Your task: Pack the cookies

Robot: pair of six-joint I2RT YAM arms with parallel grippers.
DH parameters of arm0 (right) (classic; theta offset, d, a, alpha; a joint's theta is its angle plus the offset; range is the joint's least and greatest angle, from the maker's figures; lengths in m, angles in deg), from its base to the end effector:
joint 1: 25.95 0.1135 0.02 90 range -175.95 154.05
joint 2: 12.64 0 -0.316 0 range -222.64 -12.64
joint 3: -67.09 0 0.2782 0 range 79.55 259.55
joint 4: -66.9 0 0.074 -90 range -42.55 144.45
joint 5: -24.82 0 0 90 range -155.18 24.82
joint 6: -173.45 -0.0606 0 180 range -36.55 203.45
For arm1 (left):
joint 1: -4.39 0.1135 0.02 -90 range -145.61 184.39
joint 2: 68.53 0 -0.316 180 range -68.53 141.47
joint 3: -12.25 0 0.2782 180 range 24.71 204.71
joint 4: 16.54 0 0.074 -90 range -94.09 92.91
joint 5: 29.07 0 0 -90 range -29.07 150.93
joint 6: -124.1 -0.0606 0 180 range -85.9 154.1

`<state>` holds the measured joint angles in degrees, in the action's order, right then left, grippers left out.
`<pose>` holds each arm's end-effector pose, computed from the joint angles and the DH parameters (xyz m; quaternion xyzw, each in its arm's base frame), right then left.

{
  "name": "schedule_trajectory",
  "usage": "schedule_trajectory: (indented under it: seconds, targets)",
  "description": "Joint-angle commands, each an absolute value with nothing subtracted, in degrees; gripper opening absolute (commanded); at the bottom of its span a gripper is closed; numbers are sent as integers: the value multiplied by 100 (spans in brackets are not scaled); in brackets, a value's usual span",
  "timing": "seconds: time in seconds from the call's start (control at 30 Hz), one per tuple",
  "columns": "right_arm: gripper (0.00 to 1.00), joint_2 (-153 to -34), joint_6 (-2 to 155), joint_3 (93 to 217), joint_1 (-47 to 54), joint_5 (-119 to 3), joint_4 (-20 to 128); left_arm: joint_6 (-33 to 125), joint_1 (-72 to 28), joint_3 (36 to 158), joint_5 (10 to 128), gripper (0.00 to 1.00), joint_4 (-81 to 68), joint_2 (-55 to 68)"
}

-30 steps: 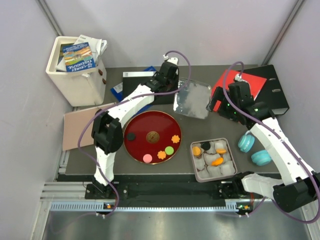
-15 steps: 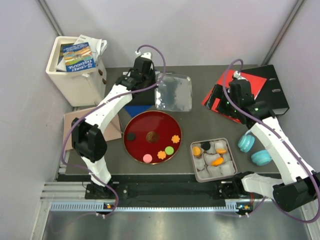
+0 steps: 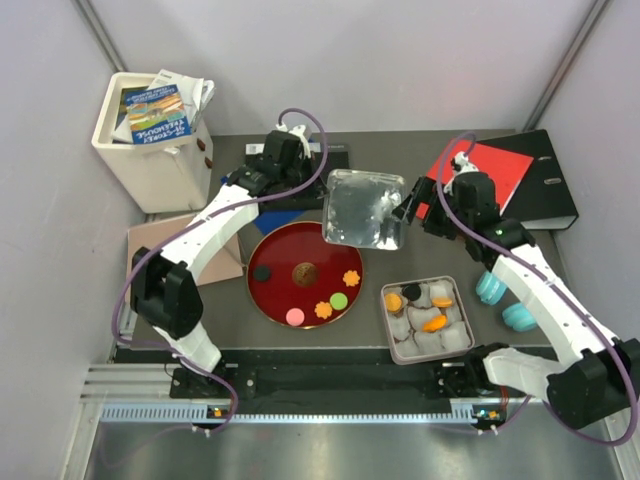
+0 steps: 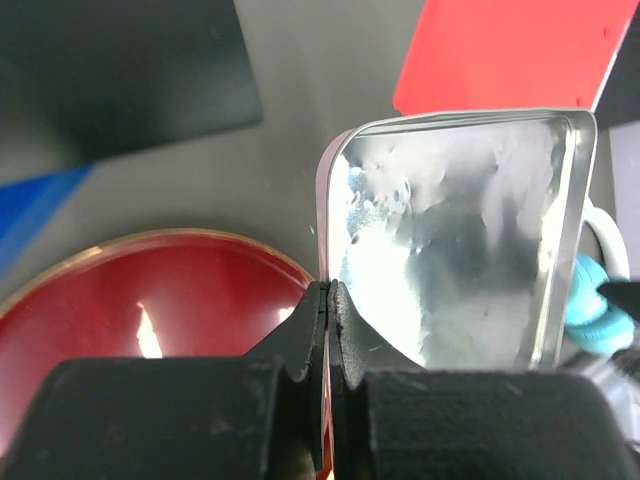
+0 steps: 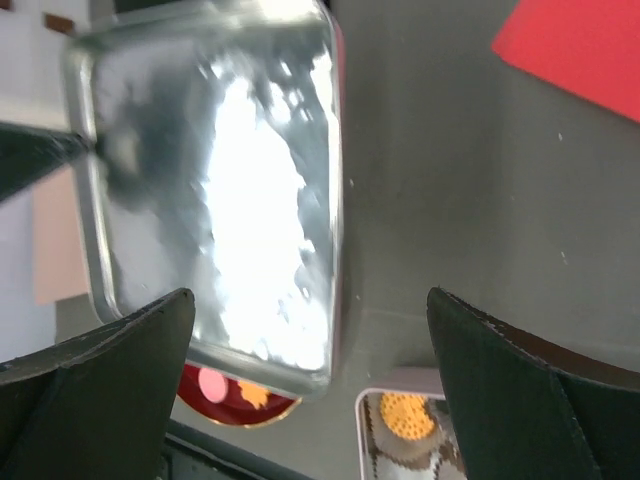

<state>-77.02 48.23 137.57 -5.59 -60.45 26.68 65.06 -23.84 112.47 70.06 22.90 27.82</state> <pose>0.2526 0.0991 0.3526 0.0950 0.8778 0.2505 0.3972 0.3843 -0.2172 0.3685 0.0153 0.8871 -0.2867 0.3614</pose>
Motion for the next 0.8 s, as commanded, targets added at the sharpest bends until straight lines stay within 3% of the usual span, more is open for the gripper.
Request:
schedule_trajectory:
  seconds: [0.0,0.47,0.57,0.7,0.77]
  targets:
    - [99,-7802,4645,13799,-732,-5666,3589,6750,-2374,11102,7560,0,1675,2331]
    - [95,-8480,4434,13448,-776,-4831,4319,7058,-2374,10724,8000,0,1340,2173]
    - [88,-8506,4399,13421,-776,-4734,4425,7049,-2374,10723,7992,0,1323,2182]
    - [60,-8436,4425,13404,-776,-4663,4495,7040,-2374,10785,7983,0,1340,2234]
    - [52,-8366,4425,13386,-776,-4663,4496,7023,-2374,10794,8009,0,1332,2243]
